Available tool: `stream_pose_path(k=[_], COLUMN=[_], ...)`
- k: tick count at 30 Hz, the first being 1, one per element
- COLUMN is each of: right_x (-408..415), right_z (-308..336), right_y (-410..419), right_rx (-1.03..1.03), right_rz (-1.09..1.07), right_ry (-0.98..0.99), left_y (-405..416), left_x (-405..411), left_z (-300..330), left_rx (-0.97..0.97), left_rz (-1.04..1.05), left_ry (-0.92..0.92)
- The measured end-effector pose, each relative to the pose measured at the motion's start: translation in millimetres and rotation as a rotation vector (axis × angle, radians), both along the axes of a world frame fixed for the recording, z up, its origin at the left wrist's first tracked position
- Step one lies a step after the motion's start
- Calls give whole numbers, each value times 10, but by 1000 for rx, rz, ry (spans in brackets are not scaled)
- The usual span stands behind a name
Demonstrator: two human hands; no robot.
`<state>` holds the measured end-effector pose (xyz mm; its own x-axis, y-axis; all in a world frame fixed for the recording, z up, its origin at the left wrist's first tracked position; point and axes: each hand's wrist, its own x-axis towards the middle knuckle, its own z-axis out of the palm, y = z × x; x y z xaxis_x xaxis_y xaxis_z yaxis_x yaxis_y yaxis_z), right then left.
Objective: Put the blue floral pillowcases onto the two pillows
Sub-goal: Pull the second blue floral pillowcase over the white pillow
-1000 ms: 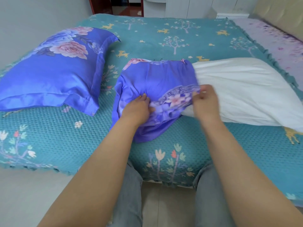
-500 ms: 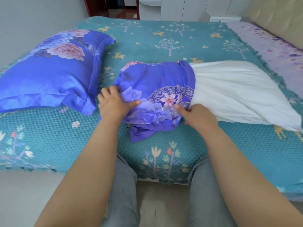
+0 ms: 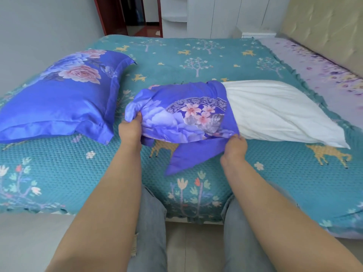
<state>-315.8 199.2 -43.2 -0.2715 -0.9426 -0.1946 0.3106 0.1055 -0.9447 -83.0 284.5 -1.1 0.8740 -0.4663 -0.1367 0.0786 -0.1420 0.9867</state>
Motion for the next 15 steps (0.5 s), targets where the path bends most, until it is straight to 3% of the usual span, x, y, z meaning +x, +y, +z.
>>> stream_pose_path(k=[3, 7, 12, 15], right_x=[-280, -647, -887, -933], right_z=[360, 601, 411, 355], right_y=[-129, -230, -298, -235], right_rx=[-154, -331, -169, -291], right_rz=[-166, -155, -5, -32], right_ry=[285, 632, 1056, 1233], left_y=[-7, 7, 121, 212], left_x=[25, 74, 107, -52], left_z=[48, 15, -118, -19], left_rx=[-91, -89, 144, 389], left_rz=[72, 117, 100, 212], left_ry=[-96, -200, -220, -707])
